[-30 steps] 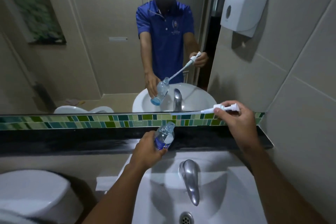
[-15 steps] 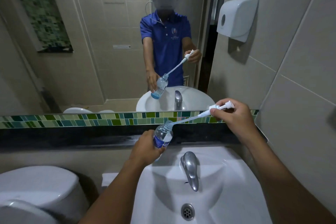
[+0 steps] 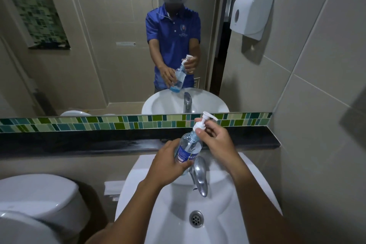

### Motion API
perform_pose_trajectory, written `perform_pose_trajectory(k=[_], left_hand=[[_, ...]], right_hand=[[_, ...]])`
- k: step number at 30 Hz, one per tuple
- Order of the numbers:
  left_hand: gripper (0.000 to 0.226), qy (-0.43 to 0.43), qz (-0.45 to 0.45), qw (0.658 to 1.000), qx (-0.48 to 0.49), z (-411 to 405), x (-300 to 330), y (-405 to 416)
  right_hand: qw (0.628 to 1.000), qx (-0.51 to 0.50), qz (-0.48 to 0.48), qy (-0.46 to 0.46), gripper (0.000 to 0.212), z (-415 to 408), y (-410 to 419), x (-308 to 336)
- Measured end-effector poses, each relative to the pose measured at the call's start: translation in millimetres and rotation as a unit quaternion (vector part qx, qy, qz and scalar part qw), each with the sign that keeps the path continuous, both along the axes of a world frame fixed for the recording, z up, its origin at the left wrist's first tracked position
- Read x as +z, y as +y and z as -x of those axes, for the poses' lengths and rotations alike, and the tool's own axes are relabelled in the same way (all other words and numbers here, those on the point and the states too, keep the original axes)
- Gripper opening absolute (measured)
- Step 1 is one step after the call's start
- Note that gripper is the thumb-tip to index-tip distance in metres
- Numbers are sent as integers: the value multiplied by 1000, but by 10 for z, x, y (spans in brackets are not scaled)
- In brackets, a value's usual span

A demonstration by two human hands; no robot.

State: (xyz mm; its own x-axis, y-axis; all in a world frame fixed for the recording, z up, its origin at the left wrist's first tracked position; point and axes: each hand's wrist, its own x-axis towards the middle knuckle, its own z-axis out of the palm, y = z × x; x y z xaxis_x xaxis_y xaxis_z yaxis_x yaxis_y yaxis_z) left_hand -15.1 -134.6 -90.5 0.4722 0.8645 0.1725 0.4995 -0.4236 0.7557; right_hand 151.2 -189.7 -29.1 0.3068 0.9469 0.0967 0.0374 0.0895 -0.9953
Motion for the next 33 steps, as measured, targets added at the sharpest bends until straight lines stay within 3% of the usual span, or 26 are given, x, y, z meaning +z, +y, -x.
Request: perform_pose_trajectory(k=[2,6,10,12,15,18,22,25,28,31,33], left_hand=[[63,-29,32,999,-9,28,-63,-113],[58,-72,92,993,-18,98,-165,-304],[59,-74,110,991,-31,115,-158,-389],[59,-81,119,989,-31,128,-152,-401],[59,-78,127,988,-38,133,-156,-413],[62,-78,131,987,-45,119,-147,-416],[63,-72,126,988,-49,106,-132,-416],[62,-68,124,989,-50,106,-143,-416],[62,-62,122,989,-52,109,-142,-419],[62,-56,123,989,-52,110,-123,-421],[58,-50,126,990,-49,123,-99,-427]], right_hand=[[999,28,-13,24,33,42,-88,-87],[999,-41,-3,-4,29,100,-209,-168],[997,47,-12,56,35,95,-311,-178],[998,46,-22,28,33,91,-337,-176],[999,23,-15,-20,40,79,-353,-173],[998,67,-19,7,40,72,-377,-185],[999,8,-23,-24,40,58,-370,-180],[998,54,-17,-14,38,64,-387,-195],[999,15,-12,-48,37,59,-380,-190],[997,77,-13,-1,33,64,-404,-171],[997,64,-8,-30,37,68,-401,-163]])
